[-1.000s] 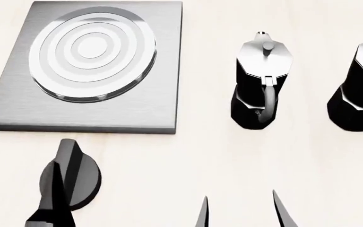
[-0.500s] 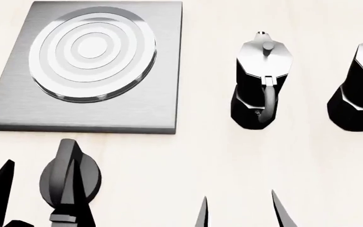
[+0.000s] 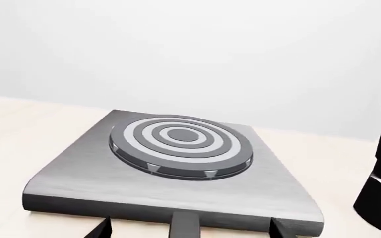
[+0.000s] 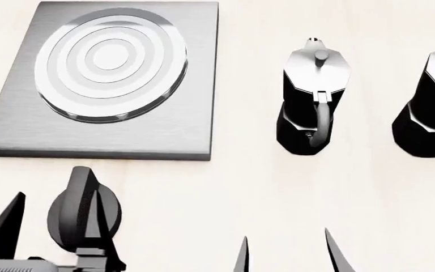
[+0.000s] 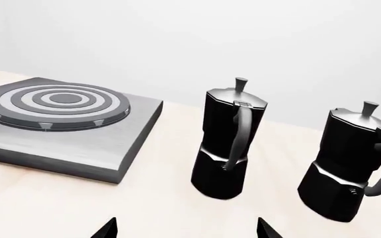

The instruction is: Turn off the stove.

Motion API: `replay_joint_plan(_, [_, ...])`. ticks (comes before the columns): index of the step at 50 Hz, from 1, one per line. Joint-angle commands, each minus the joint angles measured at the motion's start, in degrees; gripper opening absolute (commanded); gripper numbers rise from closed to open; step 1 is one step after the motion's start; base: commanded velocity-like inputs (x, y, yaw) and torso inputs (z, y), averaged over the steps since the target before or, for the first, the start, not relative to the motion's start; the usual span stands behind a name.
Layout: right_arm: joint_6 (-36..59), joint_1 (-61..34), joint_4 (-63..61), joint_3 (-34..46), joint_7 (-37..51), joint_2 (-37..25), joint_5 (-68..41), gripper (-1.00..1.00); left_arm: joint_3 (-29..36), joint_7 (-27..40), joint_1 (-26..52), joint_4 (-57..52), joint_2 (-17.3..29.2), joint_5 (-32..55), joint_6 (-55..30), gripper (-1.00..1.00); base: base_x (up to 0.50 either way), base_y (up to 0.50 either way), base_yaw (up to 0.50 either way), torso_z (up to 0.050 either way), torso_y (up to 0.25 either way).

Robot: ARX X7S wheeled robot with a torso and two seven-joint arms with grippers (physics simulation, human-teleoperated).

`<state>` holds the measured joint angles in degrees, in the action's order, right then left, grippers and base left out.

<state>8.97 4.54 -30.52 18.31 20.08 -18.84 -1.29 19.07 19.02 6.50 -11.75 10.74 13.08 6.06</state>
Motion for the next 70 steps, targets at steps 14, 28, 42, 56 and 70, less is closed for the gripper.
replay_joint_plan(14, [-0.13, 0.44, -0.91, -1.04, -0.61, 0.57, 0.66, 1.0, -1.31, -1.29, 2.09, 9.26, -0.67, -1.93, 3.69, 1.0, 0.0, 0.0, 0.0, 0.0, 0.0])
replay_joint_plan(28, [-0.2, 0.69, -1.25, -0.87, -0.23, 0.28, 0.63, 1.0, -1.42, -0.67, 2.14, 11.41, -0.07, -2.19, 4.82, 1.0, 0.0, 0.0, 0.0, 0.0, 0.0])
replay_joint_plan(42, [-0.31, 0.38, -0.95, -0.7, -0.1, 0.11, 0.3, 1.0, -1.64, -0.19, 3.88, 14.57, -0.1, -1.76, 4.89, 1.0, 0.0, 0.0, 0.0, 0.0, 0.0])
replay_joint_plan(56, [-0.17, 0.31, -1.19, -0.61, 0.18, -0.12, 0.1, 1.0, -2.03, 0.2, 3.41, 15.38, 0.87, -1.18, 5.1, 1.0, 0.0, 0.0, 0.0, 0.0, 0.0])
replay_joint_plan(70, [-0.29, 0.36, -1.14, -0.4, 0.47, -0.37, 0.06, 1.0, -2.64, 0.89, 2.09, 14.62, 2.12, -0.26, 4.38, 1.0, 0.0, 0.0, 0.0, 0.0, 0.0])
